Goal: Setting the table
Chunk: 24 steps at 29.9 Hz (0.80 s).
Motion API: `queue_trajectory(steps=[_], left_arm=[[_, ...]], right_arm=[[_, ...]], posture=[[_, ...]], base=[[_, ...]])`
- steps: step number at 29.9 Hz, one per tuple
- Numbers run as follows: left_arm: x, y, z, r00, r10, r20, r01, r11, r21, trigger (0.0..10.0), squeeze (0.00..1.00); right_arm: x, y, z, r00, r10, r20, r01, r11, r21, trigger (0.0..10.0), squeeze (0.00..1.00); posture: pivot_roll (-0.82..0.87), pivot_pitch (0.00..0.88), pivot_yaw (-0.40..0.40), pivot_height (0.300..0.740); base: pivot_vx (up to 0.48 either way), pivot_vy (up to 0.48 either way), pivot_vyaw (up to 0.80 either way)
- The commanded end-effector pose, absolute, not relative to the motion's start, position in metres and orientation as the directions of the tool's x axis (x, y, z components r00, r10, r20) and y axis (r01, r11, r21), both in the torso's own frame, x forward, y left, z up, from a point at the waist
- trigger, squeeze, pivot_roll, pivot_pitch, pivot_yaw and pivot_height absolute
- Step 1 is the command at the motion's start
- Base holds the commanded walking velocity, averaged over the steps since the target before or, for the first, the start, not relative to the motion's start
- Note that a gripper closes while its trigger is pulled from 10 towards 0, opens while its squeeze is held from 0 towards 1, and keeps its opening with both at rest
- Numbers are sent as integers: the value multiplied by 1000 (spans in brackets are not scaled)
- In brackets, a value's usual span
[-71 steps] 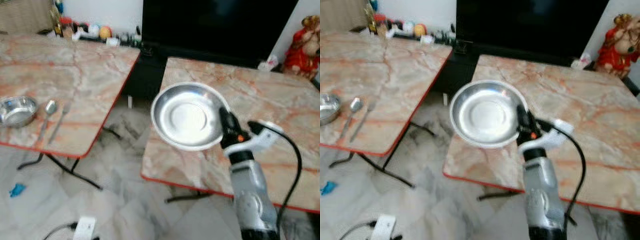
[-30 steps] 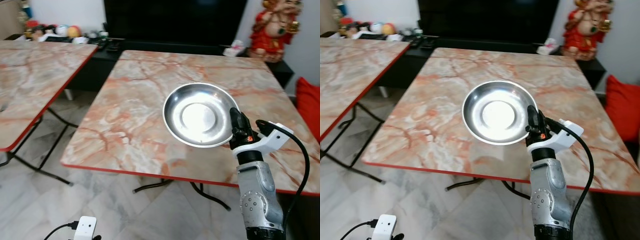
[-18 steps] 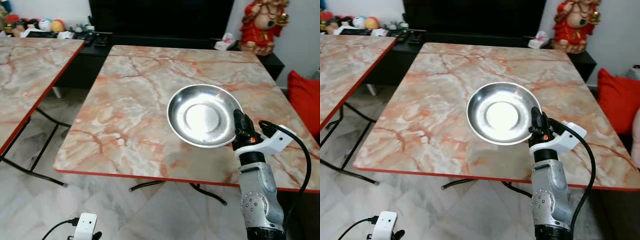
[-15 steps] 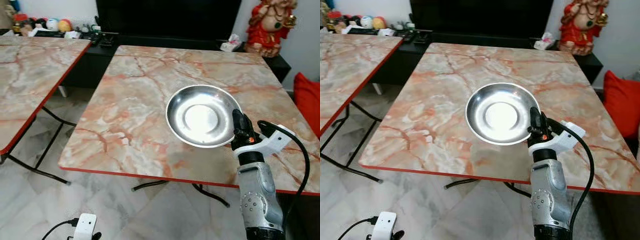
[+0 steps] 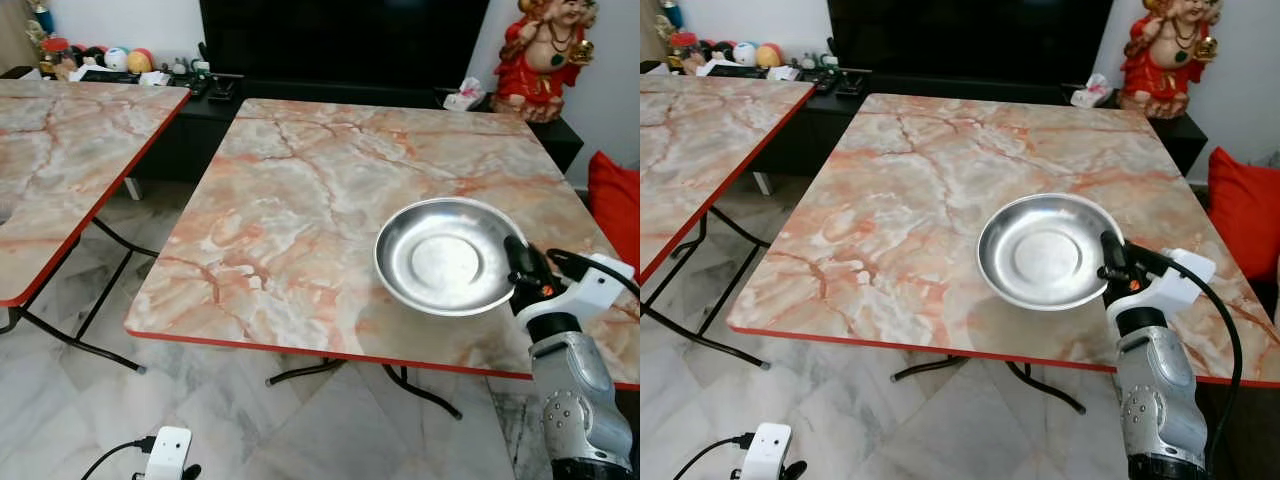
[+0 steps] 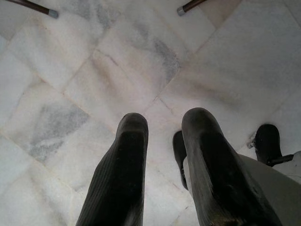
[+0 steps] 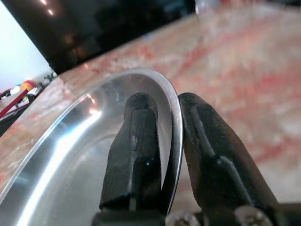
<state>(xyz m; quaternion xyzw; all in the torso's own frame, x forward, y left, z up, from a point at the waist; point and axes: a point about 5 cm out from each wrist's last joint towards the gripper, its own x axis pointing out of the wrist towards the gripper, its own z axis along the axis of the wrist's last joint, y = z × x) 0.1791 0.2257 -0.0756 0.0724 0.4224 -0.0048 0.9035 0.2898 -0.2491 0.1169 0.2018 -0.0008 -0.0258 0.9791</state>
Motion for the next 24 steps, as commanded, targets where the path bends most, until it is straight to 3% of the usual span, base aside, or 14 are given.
queue_trajectory(steps=[1,24], left_arm=[[177,226,-77,627,46,-778,79,989,122,10000,0],[178,227,-76,630,48,-775,77,989,123,10000,0]], right_arm=[[289,-254,111,998,-49,-38,61,894,443,10000,0],[291,-250,75,983,-45,-177,118,895,431,10000,0]], posture=[[49,0,-9,740],[63,0,-3,740]], base=[[0,0,0],[0,0,0]])
